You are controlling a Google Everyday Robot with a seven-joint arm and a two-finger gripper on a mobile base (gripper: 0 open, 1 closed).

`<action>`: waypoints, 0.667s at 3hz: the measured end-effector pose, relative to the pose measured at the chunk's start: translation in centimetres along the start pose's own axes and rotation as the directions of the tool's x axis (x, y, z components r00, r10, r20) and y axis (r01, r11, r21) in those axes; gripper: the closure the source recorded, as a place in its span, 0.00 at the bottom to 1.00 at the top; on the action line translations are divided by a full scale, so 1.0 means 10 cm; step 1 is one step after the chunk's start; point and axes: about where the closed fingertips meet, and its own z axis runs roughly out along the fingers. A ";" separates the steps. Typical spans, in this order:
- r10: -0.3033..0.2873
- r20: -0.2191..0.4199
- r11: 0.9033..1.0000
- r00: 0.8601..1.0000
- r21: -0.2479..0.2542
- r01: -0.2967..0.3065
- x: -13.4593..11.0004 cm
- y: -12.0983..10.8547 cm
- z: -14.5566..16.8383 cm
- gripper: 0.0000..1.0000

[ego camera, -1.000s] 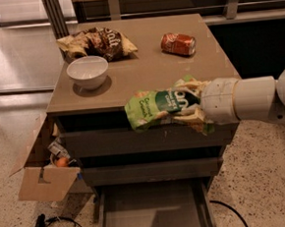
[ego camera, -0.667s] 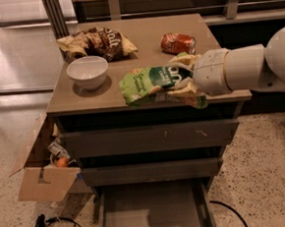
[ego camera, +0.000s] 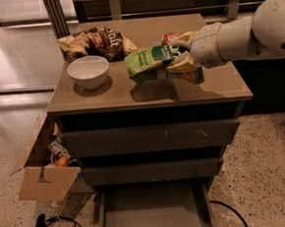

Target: Pick green rice chip bag from bottom drawer and place on counter

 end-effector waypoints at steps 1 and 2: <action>0.064 -0.040 0.998 0.997 0.024 -0.063 0.39 -0.20 0.15 1.00; 0.085 -0.060 0.996 0.995 0.026 -0.084 0.57 -0.23 0.23 1.00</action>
Offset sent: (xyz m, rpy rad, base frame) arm 0.0586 -0.0467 -0.0516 0.0039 0.0773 -0.1251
